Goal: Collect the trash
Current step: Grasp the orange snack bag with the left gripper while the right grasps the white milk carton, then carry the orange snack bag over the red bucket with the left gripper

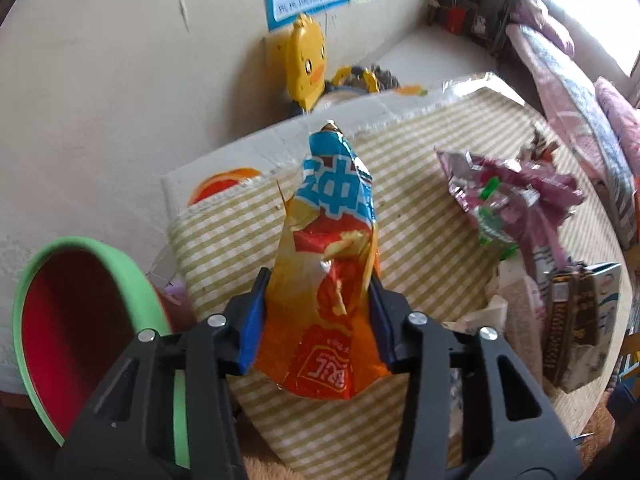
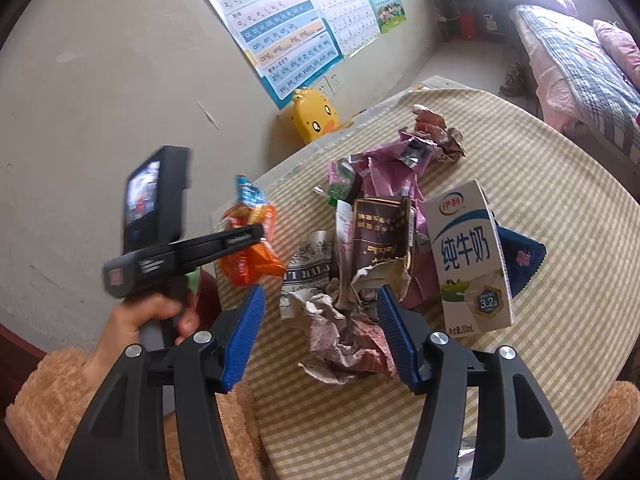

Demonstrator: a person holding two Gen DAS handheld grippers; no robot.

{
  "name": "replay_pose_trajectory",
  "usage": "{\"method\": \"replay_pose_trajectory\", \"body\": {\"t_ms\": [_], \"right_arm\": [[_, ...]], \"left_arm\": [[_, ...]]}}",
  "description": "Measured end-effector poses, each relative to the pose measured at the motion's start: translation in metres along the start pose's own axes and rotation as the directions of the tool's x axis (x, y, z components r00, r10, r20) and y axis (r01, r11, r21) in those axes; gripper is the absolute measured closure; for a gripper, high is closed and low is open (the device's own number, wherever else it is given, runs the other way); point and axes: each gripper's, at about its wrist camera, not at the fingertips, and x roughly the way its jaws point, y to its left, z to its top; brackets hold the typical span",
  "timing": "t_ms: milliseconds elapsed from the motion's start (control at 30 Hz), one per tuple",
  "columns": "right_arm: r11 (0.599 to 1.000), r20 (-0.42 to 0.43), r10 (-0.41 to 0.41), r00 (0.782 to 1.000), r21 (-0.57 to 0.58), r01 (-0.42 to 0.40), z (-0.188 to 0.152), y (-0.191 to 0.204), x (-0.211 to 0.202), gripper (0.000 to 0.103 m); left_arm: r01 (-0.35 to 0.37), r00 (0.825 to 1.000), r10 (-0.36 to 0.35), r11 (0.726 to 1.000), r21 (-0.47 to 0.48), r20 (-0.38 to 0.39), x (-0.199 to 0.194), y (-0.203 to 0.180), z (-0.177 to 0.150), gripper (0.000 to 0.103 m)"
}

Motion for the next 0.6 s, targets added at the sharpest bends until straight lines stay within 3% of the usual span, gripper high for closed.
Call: {"method": "replay_pose_trajectory", "body": {"t_ms": [233, 433, 533, 600], "right_arm": [[0.999, -0.016, -0.019, 1.000, 0.026, 0.019, 0.001, -0.014, 0.005, 0.047], [0.990, 0.043, -0.128, 0.991, 0.065, 0.125, 0.018, -0.049, -0.010, 0.047], [0.978, 0.016, -0.203, 0.979, 0.059, 0.202, 0.025, -0.067, -0.002, 0.047], [0.974, -0.023, -0.210, 0.978, 0.079, 0.211, 0.024, -0.081, 0.007, 0.047]], "left_arm": [[0.010, 0.990, -0.014, 0.999, 0.031, 0.137, -0.071, 0.003, -0.039, 0.059], [0.017, 0.987, -0.017, 1.000, 0.003, 0.162, -0.109, 0.015, -0.082, 0.059], [0.026, 0.986, -0.021, 0.999, -0.028, 0.167, -0.118, 0.022, -0.086, 0.059], [0.023, 0.982, -0.018, 0.999, -0.025, 0.186, -0.124, 0.024, -0.085, 0.059]]}}
